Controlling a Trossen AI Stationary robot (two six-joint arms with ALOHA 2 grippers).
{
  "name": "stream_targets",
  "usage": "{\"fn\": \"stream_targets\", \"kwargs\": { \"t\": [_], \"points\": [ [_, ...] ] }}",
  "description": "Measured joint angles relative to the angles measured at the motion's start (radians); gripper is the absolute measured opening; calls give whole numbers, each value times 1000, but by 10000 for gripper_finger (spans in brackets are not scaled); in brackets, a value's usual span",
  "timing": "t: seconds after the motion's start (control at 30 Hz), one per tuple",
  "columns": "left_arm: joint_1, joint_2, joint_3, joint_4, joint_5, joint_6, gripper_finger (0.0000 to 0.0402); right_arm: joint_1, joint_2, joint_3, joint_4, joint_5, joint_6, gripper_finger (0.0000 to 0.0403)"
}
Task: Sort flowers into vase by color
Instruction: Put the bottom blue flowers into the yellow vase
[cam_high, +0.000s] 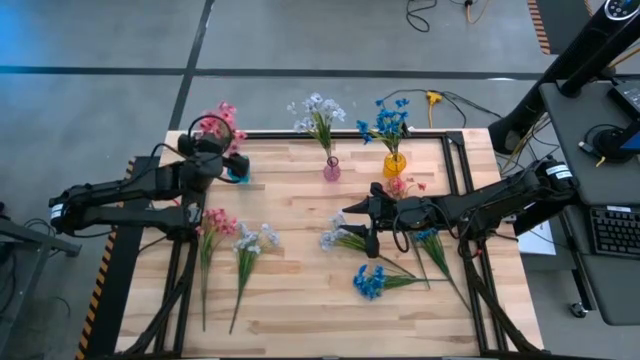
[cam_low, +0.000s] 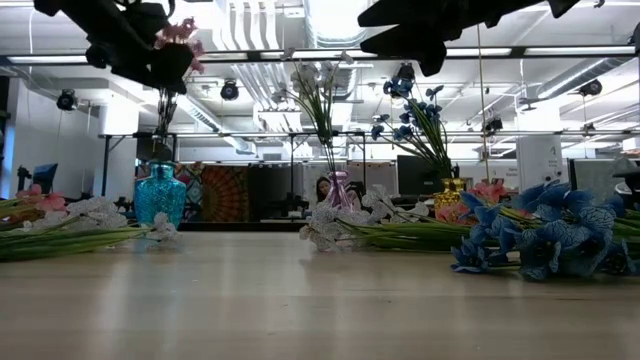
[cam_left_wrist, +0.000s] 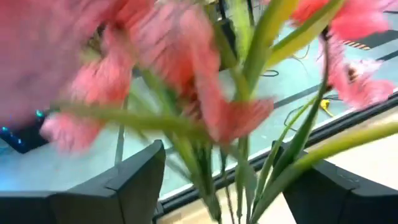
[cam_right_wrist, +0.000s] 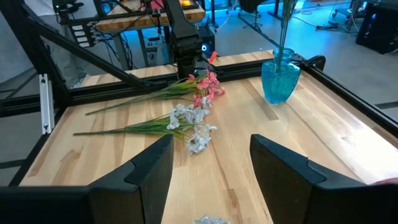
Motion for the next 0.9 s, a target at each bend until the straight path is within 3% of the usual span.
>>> {"fn": "stream_targets", "kwargs": {
  "t": [0.37, 0.7, 0.9],
  "points": [
    [0, 0, 0, -196, 126, -185, 327, 0, 0, 0, 0, -1, -1, 206],
    [0, -5, 0, -218, 325, -233, 327, 0, 0, 0, -23, -2, 7, 206],
    [-31, -10, 0, -321, 412, -407, 327, 0, -9, 0, -90, -4, 46, 206]
  ]
}}
